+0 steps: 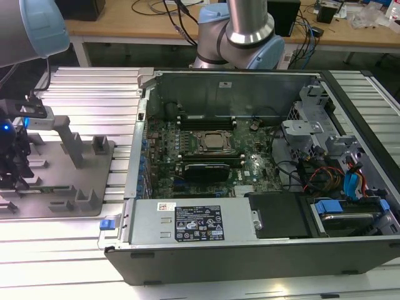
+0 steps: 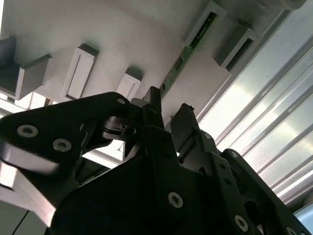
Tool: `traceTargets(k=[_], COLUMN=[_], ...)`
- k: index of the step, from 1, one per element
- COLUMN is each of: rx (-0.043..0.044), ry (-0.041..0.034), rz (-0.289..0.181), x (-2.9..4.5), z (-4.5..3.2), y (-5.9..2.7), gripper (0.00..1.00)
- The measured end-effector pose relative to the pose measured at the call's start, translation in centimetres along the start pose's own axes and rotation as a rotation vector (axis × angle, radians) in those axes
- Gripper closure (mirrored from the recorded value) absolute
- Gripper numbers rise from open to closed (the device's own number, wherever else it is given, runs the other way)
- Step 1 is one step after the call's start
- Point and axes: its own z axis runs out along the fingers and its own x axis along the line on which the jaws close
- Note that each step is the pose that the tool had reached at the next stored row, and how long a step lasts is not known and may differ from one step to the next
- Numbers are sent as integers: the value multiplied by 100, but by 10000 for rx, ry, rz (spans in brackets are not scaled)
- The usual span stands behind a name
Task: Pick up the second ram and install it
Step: 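Pick up the second ram and move it above second insertion slot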
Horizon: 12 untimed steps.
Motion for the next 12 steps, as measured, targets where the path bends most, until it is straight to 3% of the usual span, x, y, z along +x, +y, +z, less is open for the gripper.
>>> traceTargets(k=[1,12], rx=[2,-8], ry=[-1,18], rz=[-4,-421], x=[0,2], z=[5,102], y=[0,33], gripper=[66,66])
